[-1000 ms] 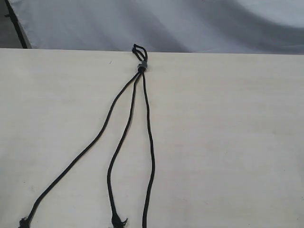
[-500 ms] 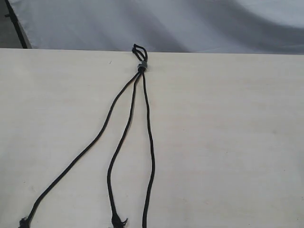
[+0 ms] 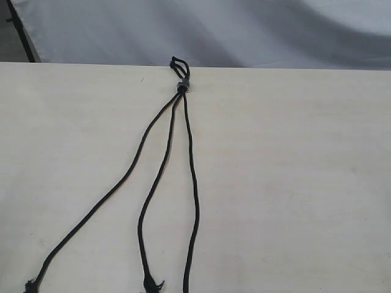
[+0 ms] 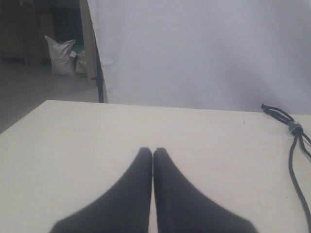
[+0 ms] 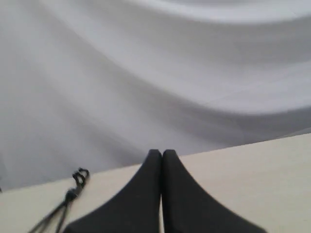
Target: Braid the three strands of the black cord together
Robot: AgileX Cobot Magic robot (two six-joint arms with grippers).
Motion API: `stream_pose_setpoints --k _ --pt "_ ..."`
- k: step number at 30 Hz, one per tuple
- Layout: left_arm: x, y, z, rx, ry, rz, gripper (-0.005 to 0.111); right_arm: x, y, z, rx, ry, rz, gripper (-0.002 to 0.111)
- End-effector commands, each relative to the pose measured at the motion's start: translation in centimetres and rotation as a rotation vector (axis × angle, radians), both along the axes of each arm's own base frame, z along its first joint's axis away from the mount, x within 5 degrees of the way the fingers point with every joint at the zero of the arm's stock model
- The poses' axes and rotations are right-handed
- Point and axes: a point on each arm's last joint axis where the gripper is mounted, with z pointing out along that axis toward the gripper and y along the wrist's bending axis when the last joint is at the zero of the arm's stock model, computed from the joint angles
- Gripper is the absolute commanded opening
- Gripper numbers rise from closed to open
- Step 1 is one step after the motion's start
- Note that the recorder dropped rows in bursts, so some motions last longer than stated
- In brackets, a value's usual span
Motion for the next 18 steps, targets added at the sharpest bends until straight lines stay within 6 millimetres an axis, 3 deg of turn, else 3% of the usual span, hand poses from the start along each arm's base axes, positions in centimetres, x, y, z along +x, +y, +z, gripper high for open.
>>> stream_pose_setpoints --k 1,4,10,13,18 --pt "0.0 0.0 0.1 -0.003 -0.017 0.004 0.002 -0.2 -0.5 0.7 0.315 -0.09 -0.008 0.0" --pt "0.0 0.0 0.1 -0.003 -0.017 0.004 0.002 -0.3 -0.9 1.3 0.341 -0.165 -0.035 0.0" --pt "0.0 0.0 0.1 -0.003 -0.017 0.004 0.002 -0.6 -0.1 3.8 0.15 -0.163 0.029 0.0" --pt "0.0 0.0 0.1 -0.003 -0.017 0.004 0.002 1.2 0.5 3.5 0.098 -0.06 0.09 0.0" --pt "0.0 0.0 0.1 -0.003 -0.017 0.004 0.002 6.5 3.4 5.3 0.005 0.226 0.256 0.0"
